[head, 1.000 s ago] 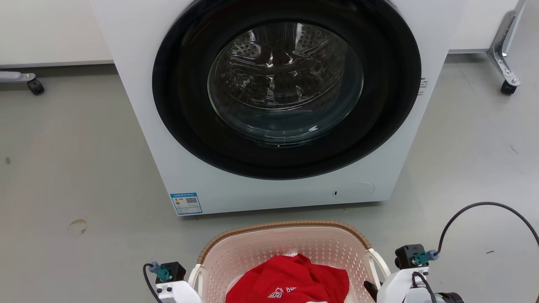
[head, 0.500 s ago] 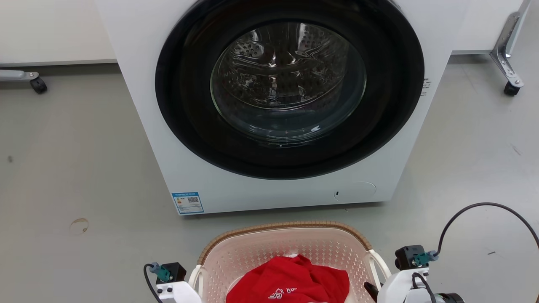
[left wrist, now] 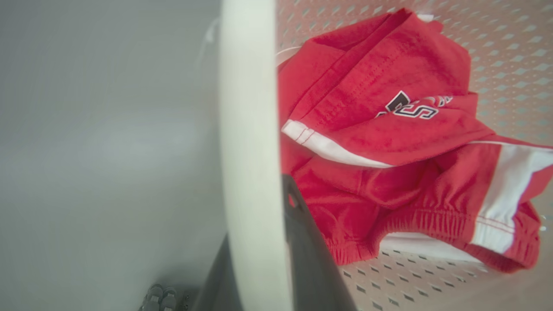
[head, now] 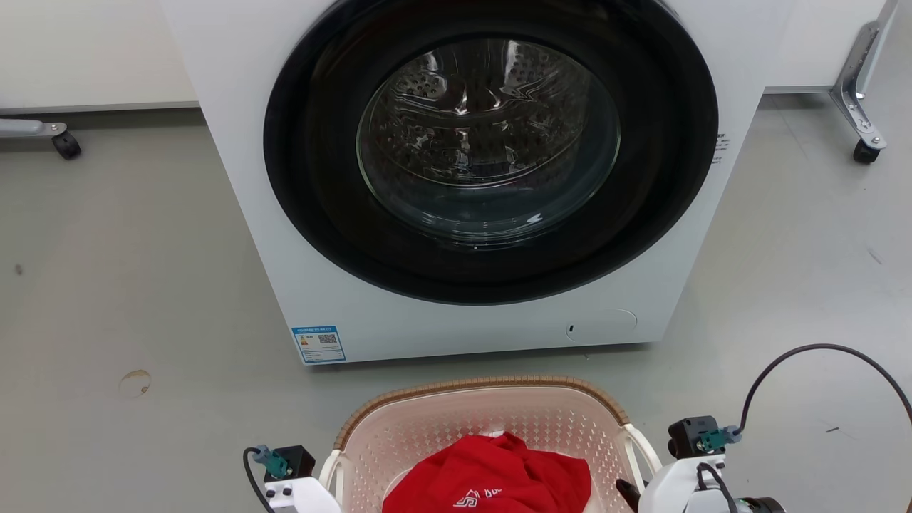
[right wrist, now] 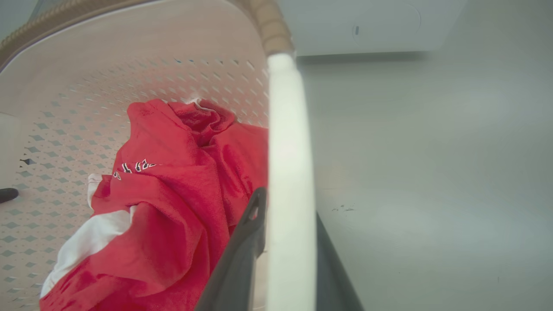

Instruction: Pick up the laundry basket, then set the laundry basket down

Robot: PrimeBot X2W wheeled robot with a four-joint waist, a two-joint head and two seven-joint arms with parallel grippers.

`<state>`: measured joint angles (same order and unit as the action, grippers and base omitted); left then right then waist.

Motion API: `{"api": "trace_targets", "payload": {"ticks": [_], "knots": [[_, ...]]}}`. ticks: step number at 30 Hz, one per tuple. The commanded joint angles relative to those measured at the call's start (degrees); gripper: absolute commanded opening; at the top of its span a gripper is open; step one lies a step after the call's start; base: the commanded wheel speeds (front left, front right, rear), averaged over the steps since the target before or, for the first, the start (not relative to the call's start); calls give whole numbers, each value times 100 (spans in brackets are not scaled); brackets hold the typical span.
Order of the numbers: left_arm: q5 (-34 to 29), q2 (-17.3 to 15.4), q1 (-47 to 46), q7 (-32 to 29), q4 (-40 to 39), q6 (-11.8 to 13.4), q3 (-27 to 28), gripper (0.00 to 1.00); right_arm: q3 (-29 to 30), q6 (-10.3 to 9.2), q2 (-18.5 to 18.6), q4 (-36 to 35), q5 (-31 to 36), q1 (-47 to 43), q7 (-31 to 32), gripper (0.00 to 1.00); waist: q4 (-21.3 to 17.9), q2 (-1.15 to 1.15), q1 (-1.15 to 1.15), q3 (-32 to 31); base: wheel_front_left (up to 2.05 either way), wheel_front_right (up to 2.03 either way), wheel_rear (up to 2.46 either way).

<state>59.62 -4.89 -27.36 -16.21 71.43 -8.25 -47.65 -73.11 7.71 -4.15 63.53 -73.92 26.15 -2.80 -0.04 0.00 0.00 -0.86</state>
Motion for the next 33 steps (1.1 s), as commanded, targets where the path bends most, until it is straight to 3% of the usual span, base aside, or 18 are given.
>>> {"api": "trace_targets", "payload": {"ticks": [1, 33], "knots": [[40, -837, -71, 25, 251, 165, 171, 0, -7, -22, 703, 308, 84, -59, -23, 0, 5, 0, 0, -3, 0, 0, 0], [104, -854, -67, 27, 252, 190, 134, 0, -21, -22, 703, 279, 90, -38, -20, 0, -5, 0, 0, 25, 0, 0, 0]]}}
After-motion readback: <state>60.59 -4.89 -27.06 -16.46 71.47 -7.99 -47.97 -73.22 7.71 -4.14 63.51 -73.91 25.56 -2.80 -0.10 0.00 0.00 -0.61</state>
